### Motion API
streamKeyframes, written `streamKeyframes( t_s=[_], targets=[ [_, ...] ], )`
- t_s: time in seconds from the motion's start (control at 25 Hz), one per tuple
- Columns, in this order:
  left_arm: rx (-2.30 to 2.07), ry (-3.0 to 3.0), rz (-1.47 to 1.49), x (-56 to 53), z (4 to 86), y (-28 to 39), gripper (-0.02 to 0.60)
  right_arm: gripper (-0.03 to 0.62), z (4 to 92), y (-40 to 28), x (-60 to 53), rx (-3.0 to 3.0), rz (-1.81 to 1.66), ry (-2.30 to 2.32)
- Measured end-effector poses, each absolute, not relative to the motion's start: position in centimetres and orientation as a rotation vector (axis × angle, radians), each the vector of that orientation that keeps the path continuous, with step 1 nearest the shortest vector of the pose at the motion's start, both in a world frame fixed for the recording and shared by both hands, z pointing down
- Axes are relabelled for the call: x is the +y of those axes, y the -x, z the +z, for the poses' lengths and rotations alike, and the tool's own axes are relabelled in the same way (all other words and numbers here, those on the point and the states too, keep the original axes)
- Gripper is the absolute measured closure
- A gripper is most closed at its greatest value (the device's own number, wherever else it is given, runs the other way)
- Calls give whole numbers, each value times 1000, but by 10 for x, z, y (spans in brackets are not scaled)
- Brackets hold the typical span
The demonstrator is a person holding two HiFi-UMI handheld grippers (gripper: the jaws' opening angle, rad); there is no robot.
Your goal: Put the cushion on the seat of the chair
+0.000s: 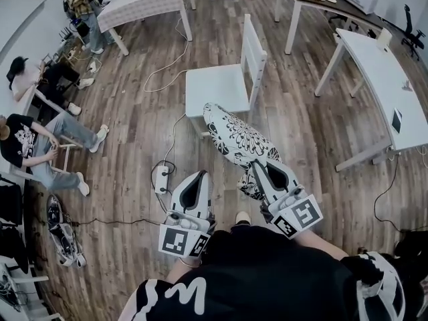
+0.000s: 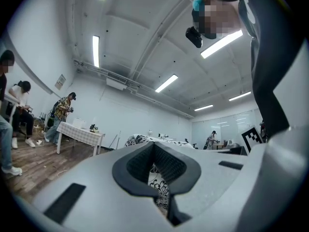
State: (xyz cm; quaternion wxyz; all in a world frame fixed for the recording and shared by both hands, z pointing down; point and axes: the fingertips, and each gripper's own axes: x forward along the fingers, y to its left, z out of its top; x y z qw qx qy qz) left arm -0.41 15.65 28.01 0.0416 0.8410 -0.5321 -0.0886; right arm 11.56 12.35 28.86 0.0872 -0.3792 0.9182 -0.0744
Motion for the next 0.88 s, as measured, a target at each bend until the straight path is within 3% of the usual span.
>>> streamKeyframes(
  t_s=[0.88],
  targets=[
    [-1632, -2532, -281, 131, 292, 4, 578, 562, 306, -113, 91, 2767, -283, 1100]
  ],
)
